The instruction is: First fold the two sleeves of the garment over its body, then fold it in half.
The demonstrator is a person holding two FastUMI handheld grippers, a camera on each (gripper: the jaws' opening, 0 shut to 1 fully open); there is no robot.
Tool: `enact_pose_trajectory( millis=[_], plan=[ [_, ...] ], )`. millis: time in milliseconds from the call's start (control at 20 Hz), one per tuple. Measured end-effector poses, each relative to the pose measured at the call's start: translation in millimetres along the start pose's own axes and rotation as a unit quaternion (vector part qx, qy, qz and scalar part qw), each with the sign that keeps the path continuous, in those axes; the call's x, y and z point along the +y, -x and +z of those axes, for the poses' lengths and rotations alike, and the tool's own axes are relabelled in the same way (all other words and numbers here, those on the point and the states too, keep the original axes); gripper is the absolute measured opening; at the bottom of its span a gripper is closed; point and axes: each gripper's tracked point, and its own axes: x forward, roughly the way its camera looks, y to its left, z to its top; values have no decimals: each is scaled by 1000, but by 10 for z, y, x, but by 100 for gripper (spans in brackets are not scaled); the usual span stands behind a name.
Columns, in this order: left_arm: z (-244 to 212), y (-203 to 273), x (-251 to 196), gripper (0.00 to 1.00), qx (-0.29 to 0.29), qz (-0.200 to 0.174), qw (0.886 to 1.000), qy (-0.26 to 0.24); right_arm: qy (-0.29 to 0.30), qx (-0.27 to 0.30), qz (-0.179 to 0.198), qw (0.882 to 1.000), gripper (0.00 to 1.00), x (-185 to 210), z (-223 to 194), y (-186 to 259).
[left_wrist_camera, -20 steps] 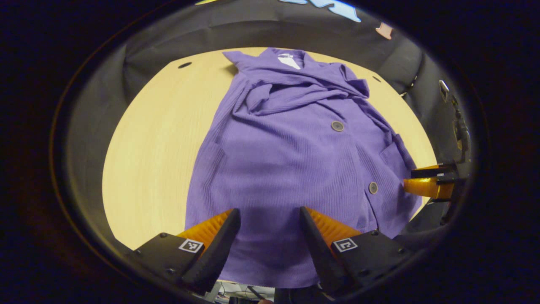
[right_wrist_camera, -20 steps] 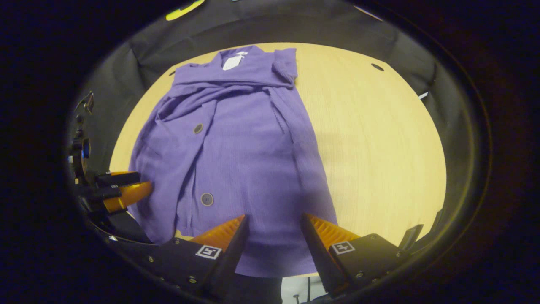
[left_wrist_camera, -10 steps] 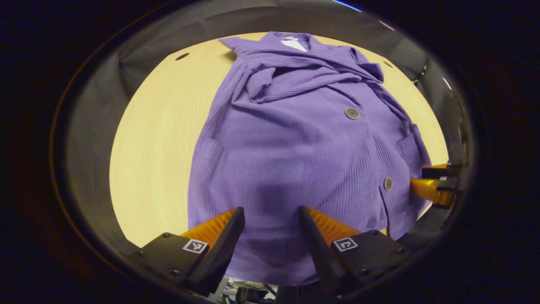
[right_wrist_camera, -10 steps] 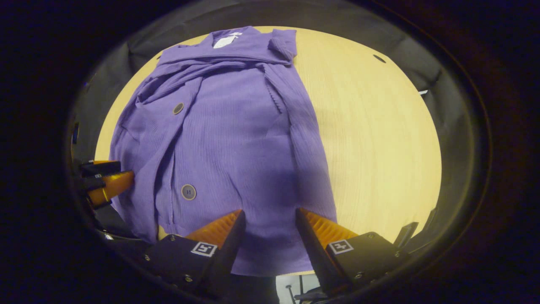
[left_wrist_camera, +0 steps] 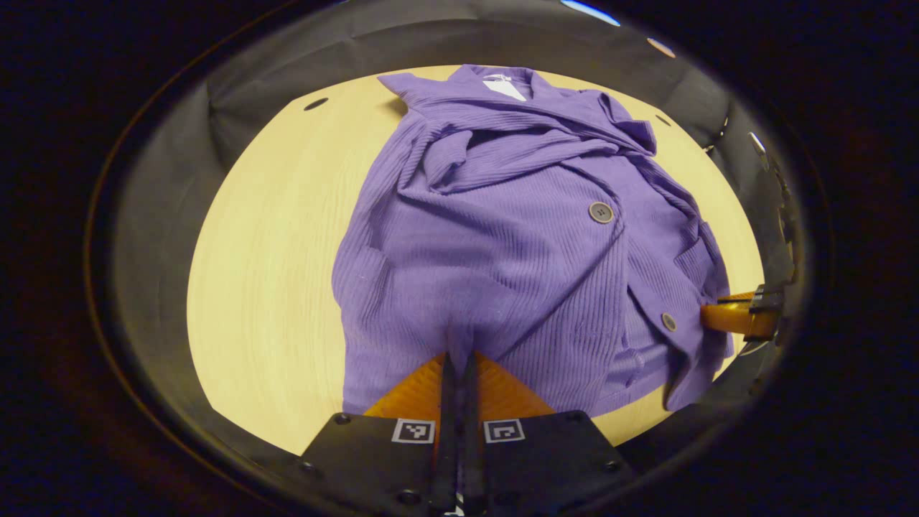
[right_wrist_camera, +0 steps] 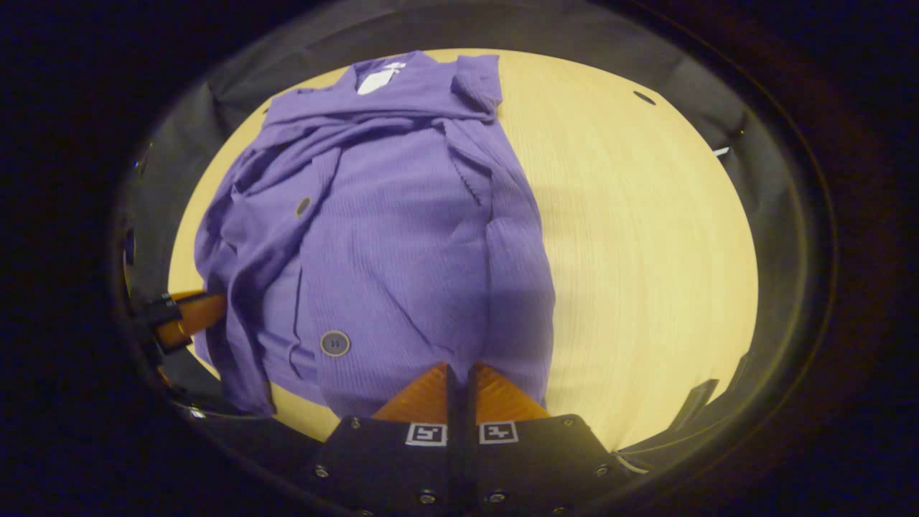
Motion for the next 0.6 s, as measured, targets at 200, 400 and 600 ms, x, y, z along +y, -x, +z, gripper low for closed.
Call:
enact_pose_trajectory(
  millis=[200, 400, 600],
  plan=[
    [44, 12, 10, 7, -7, -8, 999, 31, -23, -1, 12, 1000, 1, 25, 6, 24],
    [106, 78, 0, 6, -12, -11, 999, 45, -49, -15, 37, 998, 1, 109, 115, 156],
    [407, 250, -23, 6, -49, -18, 997, 61, -64, -53, 63, 995, 1, 180, 409, 430]
  ],
)
